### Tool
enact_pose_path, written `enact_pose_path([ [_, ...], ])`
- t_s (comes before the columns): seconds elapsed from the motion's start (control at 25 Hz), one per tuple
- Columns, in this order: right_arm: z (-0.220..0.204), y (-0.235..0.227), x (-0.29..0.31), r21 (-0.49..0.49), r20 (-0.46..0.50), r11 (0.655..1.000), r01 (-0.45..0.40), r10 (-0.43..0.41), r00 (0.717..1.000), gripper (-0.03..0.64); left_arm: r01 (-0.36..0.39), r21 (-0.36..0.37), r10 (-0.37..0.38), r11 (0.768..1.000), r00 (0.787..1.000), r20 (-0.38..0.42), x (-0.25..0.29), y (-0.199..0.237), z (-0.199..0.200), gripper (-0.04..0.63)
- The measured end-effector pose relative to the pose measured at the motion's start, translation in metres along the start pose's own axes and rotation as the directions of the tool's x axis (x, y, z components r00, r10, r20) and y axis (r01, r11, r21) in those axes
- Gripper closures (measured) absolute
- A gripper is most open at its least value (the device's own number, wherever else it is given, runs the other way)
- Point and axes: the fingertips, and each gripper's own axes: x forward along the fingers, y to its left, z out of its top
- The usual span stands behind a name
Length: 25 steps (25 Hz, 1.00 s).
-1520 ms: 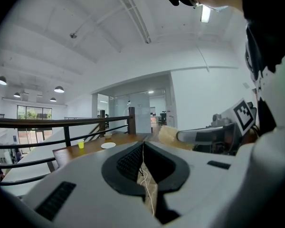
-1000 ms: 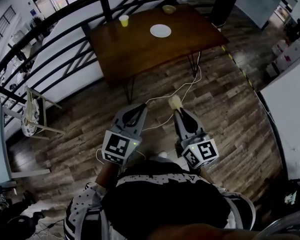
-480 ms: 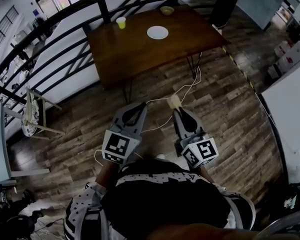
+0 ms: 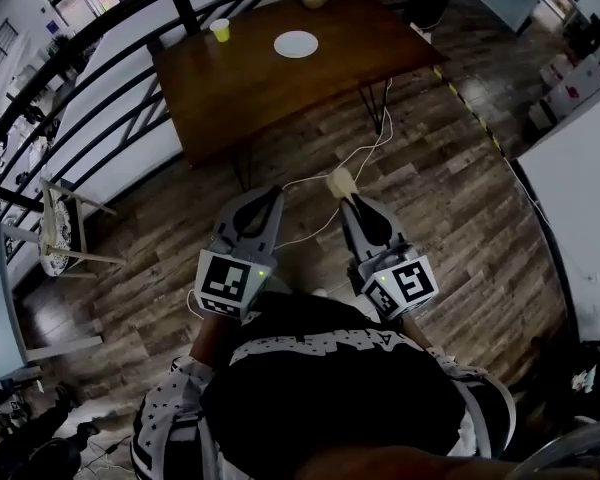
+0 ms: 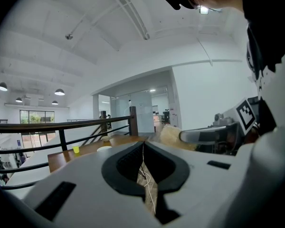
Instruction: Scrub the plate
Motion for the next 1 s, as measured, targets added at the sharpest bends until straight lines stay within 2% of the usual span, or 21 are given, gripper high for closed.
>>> enact_pose_path([
  [0.32,-0.004,-0.010,0.012,0.007,-0.011,1.000,0.015,-0.015,1.000,0.568,0.031,-0.006,-0.032,0.999,0.999,-0.035,0.015,0.005,-0.009,0.581],
  [0.76,0.013,-0.047,0.044,0.000,0.005,0.997,0.078,-0.078,0.997,0.568,0.118,0.008,-0.118,0.993,0.993,-0.001,0.076,0.026,0.009,0.581],
  [1.0,0.027,-0.053,0.067,-0.015,0.024,0.998,0.069,-0.068,0.997,0.568,0.139,0.008,-0.140,0.990,0.990,0.019,0.098,0.038,0.014,0.581],
])
